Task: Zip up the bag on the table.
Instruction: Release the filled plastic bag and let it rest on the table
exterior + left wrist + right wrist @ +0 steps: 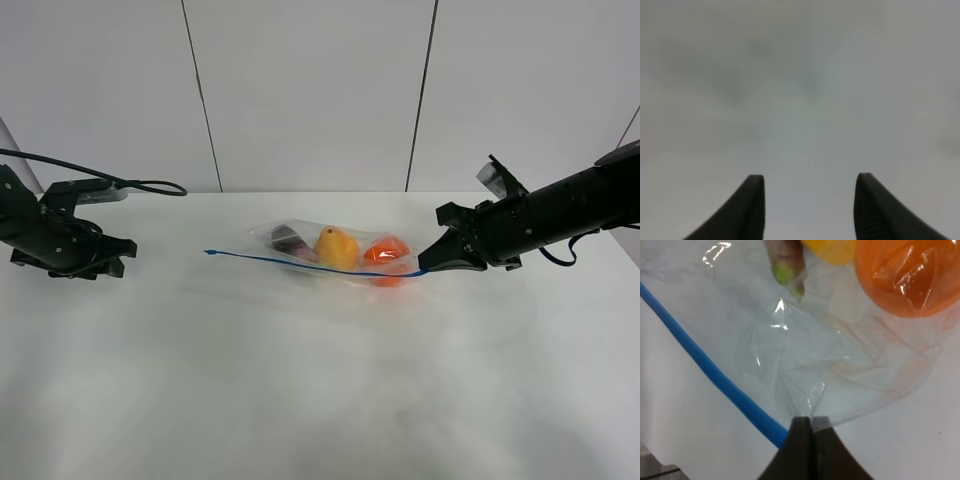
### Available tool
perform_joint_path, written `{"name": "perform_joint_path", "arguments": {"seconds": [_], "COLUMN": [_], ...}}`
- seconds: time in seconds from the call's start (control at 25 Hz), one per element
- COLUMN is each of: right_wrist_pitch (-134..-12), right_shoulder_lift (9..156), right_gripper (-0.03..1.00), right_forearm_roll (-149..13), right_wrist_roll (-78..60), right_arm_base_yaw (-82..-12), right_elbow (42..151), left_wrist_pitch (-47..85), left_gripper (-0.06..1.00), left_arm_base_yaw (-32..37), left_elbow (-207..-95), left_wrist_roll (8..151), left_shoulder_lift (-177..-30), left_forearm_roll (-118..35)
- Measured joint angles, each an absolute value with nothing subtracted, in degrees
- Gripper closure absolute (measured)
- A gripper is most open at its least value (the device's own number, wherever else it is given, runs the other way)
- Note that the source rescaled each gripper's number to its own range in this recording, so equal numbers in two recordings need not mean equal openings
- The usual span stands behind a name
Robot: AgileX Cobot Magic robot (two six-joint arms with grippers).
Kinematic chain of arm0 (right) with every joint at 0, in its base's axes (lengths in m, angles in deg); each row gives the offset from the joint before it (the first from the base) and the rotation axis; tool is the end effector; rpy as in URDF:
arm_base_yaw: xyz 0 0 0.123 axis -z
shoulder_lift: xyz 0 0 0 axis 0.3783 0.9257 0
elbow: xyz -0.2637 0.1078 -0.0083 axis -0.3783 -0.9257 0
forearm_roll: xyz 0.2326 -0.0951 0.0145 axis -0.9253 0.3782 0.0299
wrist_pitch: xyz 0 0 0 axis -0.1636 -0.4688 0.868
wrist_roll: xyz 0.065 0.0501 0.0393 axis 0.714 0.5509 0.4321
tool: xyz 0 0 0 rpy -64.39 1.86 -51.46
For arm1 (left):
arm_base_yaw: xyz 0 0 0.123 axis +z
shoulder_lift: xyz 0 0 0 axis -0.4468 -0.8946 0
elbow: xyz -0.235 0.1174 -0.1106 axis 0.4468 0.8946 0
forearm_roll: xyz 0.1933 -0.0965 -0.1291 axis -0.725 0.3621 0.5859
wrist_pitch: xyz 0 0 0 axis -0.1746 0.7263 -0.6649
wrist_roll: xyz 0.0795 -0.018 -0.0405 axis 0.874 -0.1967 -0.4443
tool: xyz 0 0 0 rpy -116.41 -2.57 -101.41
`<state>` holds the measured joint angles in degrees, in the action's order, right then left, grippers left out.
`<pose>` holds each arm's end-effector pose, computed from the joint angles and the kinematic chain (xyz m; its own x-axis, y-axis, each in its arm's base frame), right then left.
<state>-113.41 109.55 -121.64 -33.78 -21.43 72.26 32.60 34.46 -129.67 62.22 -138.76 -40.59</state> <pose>0.3221 0.0562 0.1906 -0.9384 0.0456 -0.3426 -0.1957 0.7470 0.6354 0.3578 0.0429 0.1376 -0.8780 -0.0629 -0.4746 -0.0507 0.9980 -0.0385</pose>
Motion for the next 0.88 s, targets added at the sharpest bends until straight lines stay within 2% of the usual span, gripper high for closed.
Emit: {"name": "perform_joint_path", "arguments": {"seconds": [0.44,0.88], "right_wrist_pitch": [-112.99,-112.36], "right_shoulder_lift": [109.55,109.55], "right_gripper": [0.97,0.97], "right_forearm_roll": [-121.64,-121.24], "right_wrist_roll": [-33.78,-33.78], "right_arm_base_yaw": [-21.43,-21.43], "right_elbow": [72.26,72.26], "left_wrist_pitch": [34.60,35.53], "left_gripper": [0.07,0.07], "left_arm_base_yaw": [34.60,34.53], "left_elbow": [-129.67,-129.67], "left_wrist_roll": [63.43,68.86], "left_shoulder_lift": [-138.06,-125.01], "left_forearm_roll": [-40.59,-34.76]}}
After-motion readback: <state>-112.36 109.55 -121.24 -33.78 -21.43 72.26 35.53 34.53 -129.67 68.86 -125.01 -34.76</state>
